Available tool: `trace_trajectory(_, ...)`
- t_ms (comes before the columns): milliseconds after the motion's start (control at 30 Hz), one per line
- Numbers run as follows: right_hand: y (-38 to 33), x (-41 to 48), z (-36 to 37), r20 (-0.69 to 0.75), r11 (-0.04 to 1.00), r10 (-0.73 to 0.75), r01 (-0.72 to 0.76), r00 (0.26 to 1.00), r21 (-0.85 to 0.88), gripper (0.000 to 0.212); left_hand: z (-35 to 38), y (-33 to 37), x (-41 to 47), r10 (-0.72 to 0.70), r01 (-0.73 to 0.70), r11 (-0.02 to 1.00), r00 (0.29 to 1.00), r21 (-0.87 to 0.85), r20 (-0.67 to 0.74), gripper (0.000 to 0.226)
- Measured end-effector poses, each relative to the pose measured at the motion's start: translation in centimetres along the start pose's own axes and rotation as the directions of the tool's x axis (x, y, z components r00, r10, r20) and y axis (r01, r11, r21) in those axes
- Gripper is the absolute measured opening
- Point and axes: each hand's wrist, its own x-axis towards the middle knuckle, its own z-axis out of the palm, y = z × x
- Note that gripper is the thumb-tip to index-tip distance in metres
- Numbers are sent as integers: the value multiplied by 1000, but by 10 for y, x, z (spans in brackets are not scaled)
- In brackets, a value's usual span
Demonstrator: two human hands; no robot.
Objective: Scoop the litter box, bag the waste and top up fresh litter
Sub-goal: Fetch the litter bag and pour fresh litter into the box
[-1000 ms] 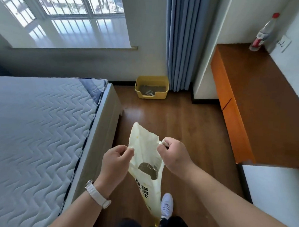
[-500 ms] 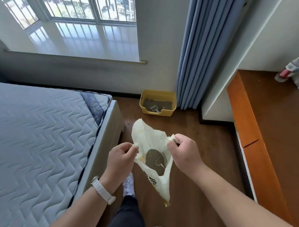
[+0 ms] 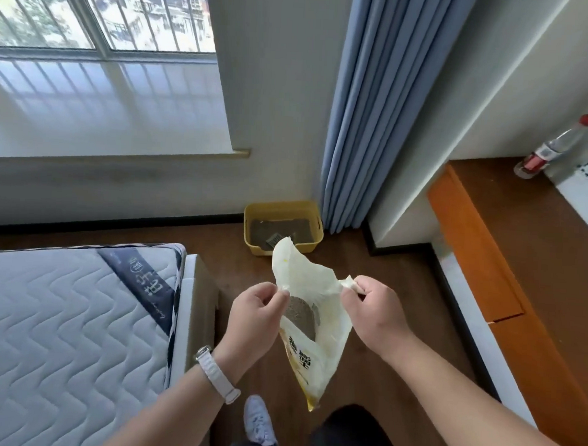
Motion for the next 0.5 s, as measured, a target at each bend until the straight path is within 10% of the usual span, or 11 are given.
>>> trace_trajectory(500,39,157,31,126,997,42,-49,991,55,39,13,14,159,-180,189,975,980,115,-86,28)
